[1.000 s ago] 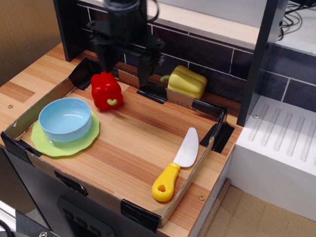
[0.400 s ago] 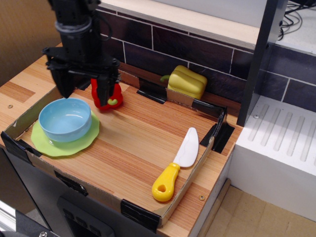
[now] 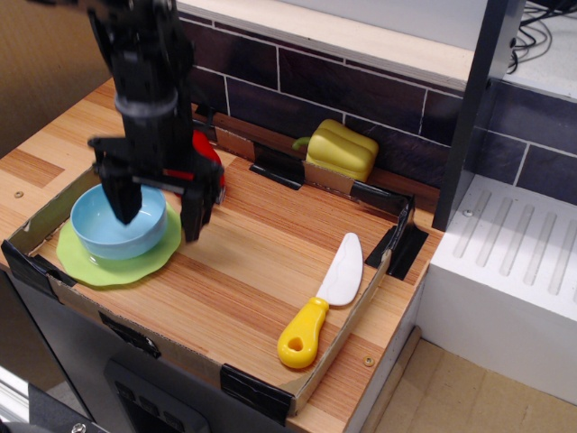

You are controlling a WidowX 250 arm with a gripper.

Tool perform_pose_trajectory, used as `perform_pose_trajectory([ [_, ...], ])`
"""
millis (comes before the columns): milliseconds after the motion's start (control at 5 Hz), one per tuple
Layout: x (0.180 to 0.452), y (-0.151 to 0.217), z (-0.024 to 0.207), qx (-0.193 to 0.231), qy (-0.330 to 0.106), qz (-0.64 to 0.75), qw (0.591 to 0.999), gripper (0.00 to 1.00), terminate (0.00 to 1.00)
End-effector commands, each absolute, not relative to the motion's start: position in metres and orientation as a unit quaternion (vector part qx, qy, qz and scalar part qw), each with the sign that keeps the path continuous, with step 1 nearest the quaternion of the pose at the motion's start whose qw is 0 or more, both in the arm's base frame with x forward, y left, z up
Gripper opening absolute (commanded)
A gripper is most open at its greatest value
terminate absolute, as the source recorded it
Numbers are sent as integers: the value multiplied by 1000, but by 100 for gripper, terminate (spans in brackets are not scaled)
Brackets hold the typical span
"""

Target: Take bowl off plate

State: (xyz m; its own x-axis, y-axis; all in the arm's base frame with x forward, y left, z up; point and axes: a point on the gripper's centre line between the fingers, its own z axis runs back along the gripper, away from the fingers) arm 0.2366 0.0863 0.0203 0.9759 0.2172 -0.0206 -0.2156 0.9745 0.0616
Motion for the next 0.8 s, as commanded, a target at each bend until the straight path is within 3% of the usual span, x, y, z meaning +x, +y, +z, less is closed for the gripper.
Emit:
perform_pose_trajectory([
  [0, 244, 83, 24, 19, -9, 113, 993, 0, 0],
  [400, 243, 89, 38, 50, -43, 122, 990, 0, 0],
  [600, 242, 84, 55, 44, -39, 130, 990, 0, 0],
])
